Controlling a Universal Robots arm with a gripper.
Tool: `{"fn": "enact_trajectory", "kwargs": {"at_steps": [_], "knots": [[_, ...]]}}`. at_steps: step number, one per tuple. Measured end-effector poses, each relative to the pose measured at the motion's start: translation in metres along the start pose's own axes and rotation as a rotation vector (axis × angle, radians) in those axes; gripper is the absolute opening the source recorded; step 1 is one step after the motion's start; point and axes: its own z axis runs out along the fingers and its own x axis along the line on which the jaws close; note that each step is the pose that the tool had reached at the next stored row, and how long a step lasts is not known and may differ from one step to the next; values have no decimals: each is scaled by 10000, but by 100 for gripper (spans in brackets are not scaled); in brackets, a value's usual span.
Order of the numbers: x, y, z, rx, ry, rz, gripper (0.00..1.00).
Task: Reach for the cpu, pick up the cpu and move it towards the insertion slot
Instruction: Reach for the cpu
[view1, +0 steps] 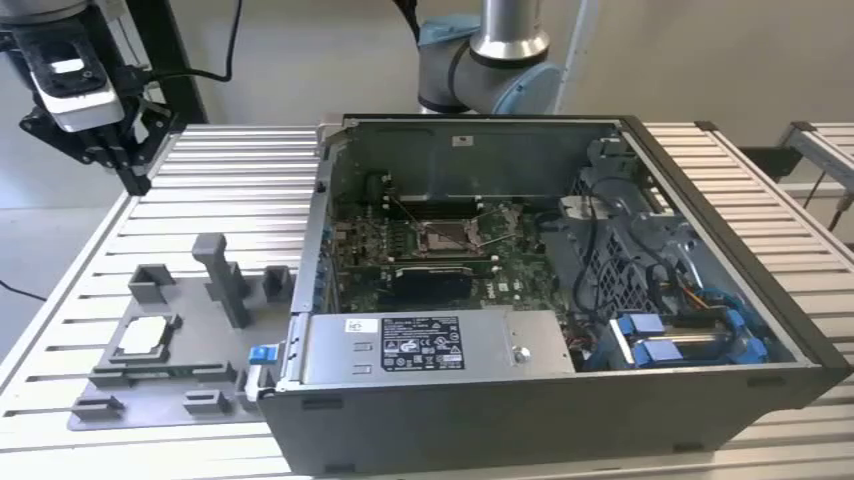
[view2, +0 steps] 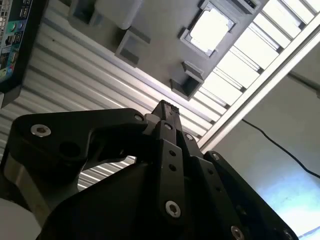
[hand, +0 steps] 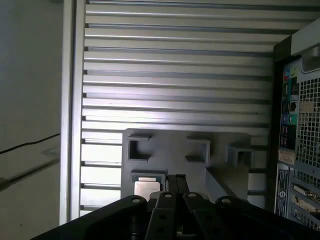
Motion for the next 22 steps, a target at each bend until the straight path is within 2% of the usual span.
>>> {"fn": "enact_trajectory", "kwargs": {"at_steps": [5,8,16,22], "knots": [[132,-15,3,-1,-4,0,0],[186,-55,6,-1,-1,-3,0],[270,-191,27,-1,-2,-1,0],[294,-298,44,0,-2,-2,0]]}}
